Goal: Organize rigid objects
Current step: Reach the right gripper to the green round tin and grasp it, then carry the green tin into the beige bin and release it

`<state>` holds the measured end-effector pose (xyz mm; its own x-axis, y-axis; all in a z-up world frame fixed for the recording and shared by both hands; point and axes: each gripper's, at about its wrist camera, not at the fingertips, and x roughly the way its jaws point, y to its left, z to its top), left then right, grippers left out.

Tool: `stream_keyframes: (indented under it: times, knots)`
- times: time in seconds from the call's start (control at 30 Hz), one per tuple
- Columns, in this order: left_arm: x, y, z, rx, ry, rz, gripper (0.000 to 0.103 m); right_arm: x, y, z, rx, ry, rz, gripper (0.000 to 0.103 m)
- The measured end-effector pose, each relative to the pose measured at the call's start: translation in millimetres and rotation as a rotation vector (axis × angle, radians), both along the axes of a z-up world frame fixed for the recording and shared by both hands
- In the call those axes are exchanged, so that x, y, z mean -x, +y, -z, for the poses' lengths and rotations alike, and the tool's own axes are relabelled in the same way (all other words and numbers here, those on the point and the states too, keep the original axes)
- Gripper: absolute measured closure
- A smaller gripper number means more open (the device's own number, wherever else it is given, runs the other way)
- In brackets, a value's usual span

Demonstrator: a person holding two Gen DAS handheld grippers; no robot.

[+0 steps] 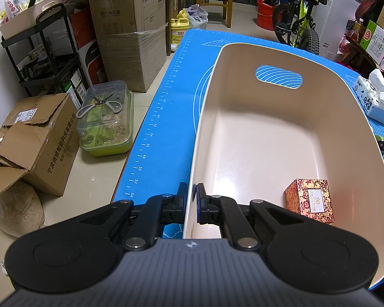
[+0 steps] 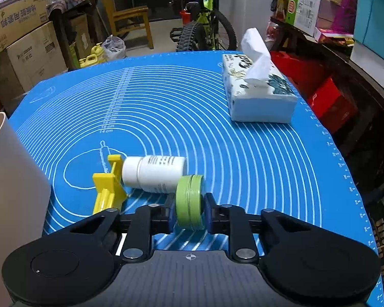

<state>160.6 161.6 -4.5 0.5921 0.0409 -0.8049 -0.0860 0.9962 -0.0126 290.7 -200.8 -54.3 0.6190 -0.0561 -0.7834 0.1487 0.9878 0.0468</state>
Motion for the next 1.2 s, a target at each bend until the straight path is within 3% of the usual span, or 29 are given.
stream_keyframes:
  times: [0.23, 0.53, 0.9, 1.2]
  knots:
    - [-0.1, 0.5, -0.5, 0.000, 0.000, 0.000, 0.094, 18.0, -13.2, -10.9, -0.024, -0.014, -0.010, 0.075]
    - [-0.3, 1.2, -0.7, 0.000, 0.001, 0.000, 0.094, 43.2, -9.6, -58.8, -0.042, -0.117, -0.081, 0.075]
    - [-0.8, 1.3, 0.0, 0.002, 0.001, -0.002, 0.094, 67.4, 63.2, -130.1, -0.075, -0.263, -0.330, 0.075]
    - [-1.0, 1.8, -0.2, 0.003, 0.001, -0.001, 0.095, 69.1, 140.9, -134.6, -0.113, -0.252, -0.501, 0.075]
